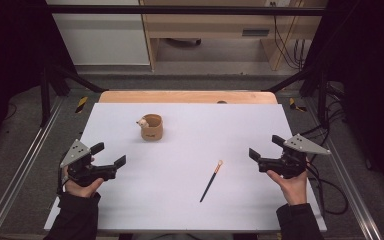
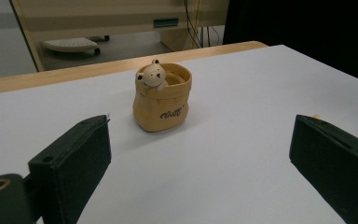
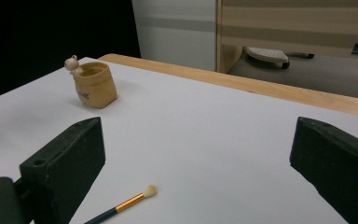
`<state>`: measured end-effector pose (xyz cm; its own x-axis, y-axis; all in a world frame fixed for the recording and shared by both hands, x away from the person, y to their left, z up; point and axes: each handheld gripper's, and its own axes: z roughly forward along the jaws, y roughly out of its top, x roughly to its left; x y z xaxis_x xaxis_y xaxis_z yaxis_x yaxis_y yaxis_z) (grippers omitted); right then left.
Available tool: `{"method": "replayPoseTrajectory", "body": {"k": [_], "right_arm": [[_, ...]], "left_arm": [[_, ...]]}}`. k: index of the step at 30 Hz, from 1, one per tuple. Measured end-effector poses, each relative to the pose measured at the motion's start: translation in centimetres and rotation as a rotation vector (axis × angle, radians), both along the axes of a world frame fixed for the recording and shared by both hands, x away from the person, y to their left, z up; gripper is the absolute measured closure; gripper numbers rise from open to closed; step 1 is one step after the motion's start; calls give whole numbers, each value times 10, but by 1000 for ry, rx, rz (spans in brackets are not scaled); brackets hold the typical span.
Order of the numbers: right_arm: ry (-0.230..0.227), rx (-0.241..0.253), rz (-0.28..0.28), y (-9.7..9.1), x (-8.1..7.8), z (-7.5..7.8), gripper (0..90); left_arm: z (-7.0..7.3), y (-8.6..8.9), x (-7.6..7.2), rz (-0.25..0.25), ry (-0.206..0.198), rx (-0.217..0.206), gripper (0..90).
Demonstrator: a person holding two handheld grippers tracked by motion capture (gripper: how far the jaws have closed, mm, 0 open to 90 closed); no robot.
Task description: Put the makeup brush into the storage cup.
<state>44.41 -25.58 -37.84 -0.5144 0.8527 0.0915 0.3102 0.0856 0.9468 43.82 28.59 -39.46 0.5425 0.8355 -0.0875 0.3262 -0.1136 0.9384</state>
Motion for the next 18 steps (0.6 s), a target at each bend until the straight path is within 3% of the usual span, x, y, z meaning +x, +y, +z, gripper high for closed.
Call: {"method": "replayPoseTrajectory", "body": {"k": [18], "right_arm": [[5, -13, 0, 6, -2, 3, 40]], "left_arm": [[-4, 1, 0, 10, 11, 9, 51]]}}
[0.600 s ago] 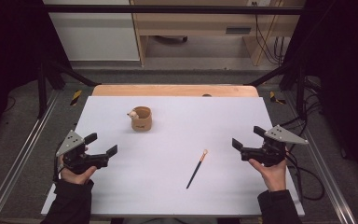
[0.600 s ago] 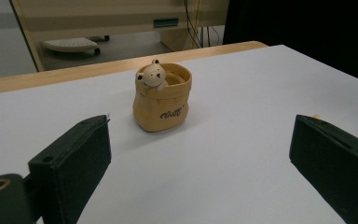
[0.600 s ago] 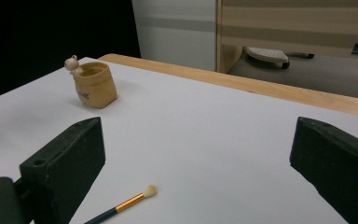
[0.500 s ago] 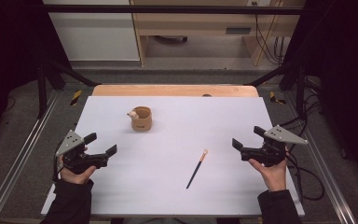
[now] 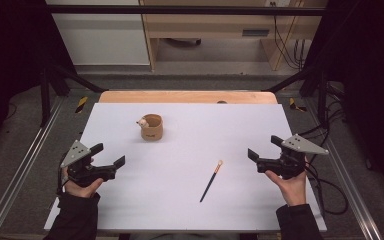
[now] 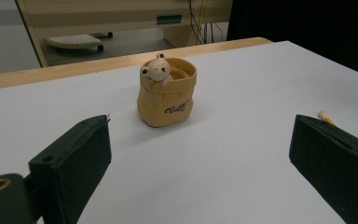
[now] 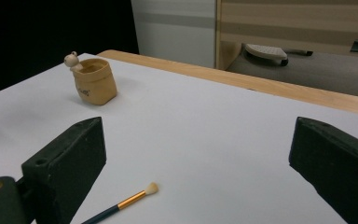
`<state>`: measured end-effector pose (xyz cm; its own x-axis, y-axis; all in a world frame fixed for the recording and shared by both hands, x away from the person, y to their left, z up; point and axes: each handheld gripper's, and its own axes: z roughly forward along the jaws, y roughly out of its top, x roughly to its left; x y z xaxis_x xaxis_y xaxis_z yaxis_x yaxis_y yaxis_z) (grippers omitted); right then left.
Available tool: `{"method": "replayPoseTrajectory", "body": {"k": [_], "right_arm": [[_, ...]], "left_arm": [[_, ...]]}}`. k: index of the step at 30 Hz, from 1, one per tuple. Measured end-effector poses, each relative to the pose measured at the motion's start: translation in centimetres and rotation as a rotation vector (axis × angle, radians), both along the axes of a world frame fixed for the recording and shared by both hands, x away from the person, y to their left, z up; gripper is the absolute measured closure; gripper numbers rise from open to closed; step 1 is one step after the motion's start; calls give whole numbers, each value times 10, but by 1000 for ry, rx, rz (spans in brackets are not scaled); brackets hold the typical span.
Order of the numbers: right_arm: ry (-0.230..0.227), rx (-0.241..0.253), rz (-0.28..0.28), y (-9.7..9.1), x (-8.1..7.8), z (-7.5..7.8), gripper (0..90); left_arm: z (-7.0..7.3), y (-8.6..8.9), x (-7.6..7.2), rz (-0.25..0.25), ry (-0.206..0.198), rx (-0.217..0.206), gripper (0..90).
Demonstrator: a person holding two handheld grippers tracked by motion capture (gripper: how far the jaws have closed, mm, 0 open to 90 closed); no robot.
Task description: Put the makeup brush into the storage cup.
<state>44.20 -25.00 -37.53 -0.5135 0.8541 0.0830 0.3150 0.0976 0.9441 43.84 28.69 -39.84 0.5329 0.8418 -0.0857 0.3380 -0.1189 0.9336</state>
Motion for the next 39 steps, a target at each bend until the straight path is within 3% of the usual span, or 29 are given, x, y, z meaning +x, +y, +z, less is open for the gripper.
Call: {"method": "replayPoseTrajectory", "body": {"k": [12, 18, 39], "right_arm": [[16, -34, 33, 23, 2, 0, 41], [38, -69, 61, 41, 4, -5, 41], [113, -122, 111, 83, 11, -25, 52]], "left_arm": [[-3, -1, 1, 2, 10, 2, 51], [-4, -1, 2, -1, 14, 6, 51], [-7, -4, 3, -2, 21, 14, 52]]}}
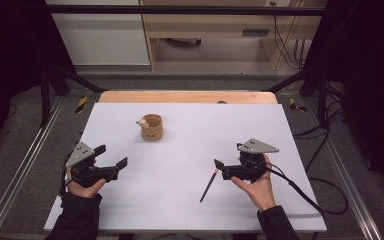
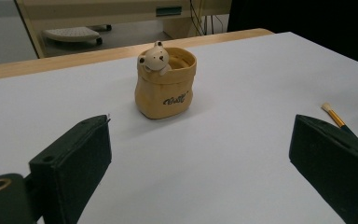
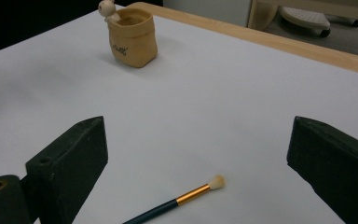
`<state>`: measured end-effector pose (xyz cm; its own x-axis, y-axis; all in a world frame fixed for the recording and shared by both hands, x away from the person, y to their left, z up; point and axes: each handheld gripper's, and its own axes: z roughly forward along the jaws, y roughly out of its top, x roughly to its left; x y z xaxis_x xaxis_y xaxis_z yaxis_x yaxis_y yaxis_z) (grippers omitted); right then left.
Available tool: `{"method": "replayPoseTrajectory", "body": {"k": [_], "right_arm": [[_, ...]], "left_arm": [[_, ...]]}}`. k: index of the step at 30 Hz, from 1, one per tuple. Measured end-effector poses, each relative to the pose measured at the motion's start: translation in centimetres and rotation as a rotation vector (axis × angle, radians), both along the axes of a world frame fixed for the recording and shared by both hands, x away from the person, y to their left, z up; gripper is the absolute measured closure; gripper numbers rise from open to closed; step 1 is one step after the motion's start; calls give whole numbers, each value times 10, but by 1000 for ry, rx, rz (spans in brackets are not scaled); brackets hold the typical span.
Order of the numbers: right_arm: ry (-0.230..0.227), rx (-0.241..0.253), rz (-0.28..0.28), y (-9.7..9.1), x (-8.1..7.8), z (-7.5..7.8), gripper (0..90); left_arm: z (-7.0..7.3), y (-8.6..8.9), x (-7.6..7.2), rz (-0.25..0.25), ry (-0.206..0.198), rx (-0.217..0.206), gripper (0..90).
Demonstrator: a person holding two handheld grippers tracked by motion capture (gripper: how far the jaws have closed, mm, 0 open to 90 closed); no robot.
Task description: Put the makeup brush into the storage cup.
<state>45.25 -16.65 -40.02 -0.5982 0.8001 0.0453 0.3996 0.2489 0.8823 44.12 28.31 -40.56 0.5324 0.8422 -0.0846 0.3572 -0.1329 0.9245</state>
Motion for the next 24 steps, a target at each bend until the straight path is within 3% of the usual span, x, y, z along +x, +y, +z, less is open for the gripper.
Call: {"method": "replayPoseTrajectory", "body": {"k": [24], "right_arm": [[145, -122, 11, 30, 7, -46, 72]], "left_arm": [[-1, -3, -1, -8, -2, 15, 54]]}}
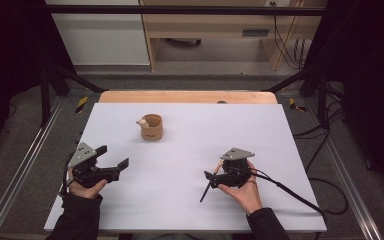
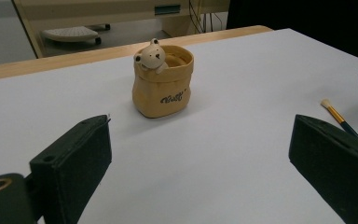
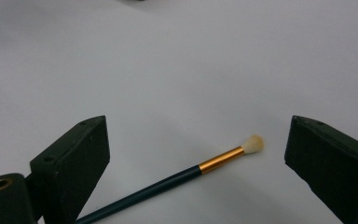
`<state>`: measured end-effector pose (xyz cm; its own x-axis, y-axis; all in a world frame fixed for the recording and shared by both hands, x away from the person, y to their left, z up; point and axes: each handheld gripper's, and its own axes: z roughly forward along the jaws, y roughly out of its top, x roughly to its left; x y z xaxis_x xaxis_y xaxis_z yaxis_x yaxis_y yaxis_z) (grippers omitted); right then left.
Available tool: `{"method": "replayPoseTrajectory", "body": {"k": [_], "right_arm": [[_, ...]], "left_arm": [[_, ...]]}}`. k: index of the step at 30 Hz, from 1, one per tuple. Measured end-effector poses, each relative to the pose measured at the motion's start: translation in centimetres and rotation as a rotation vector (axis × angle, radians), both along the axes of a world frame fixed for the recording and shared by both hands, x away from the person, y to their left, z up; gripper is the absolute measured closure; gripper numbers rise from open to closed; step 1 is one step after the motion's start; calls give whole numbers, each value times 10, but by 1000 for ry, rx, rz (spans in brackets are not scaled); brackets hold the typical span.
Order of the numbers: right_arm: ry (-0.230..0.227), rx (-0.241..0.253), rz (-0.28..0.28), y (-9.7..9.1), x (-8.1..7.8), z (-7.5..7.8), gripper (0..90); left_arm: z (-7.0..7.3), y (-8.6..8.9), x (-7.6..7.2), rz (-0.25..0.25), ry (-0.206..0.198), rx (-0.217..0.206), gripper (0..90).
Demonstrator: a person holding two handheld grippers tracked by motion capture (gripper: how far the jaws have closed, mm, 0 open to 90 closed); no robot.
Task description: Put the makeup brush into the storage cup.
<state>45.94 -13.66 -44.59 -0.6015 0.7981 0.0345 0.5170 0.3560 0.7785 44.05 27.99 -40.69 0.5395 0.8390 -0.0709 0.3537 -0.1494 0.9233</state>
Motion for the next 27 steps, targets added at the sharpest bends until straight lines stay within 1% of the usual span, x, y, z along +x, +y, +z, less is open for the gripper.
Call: {"method": "replayPoseTrajectory", "body": {"k": [1, 3, 5, 6, 7, 9, 11, 12, 13, 14, 16, 19, 22, 24, 26, 27], "right_arm": [[0, 0, 0, 0, 0, 0, 72], [10, -21, -6, 2, 1, -5, 87], [16, -24, -8, 3, 1, -6, 90], [15, -41, -2, 3, 1, -9, 101], [29, -43, -13, 5, 1, -11, 108], [31, -50, -9, 5, 1, -13, 113], [51, -67, -6, 8, 2, -20, 129], [51, -67, -6, 8, 2, -20, 129], [65, -78, -6, 10, 2, -23, 131], [65, -78, -6, 10, 2, -23, 131], [65, -95, -6, 10, 3, -25, 142], [73, -106, -14, 11, 3, -28, 156], [84, -116, -9, 12, 3, -30, 176], [87, -130, -12, 12, 3, -32, 194], [91, -134, -9, 12, 3, -33, 213], [93, -131, -3, 12, 3, -33, 238]], "left_arm": [[0, 0, 0, 0, 0, 0, 54], [0, 0, 0, 0, 0, 0, 54], [0, 0, 0, -1, 2, 2, 54], [0, -1, 0, -2, 3, 3, 54], [0, -1, 0, -2, 3, 2, 54], [-1, -1, 0, -4, 4, 3, 54], [-1, -1, 0, -5, 3, 2, 54], [-1, -2, 0, -5, 3, 2, 54], [-1, -2, 1, -5, 4, 3, 55], [-1, -2, 0, -5, 3, 3, 55], [-1, -2, 0, -7, 2, 6, 55], [-2, -3, 0, -9, 2, 6, 55], [-2, -3, 0, -9, 3, 5, 56], [-2, -3, 0, -10, 3, 6, 57], [-2, -3, 0, -9, 3, 4, 57], [-2, -3, 0, -9, 2, 3, 58]]}}
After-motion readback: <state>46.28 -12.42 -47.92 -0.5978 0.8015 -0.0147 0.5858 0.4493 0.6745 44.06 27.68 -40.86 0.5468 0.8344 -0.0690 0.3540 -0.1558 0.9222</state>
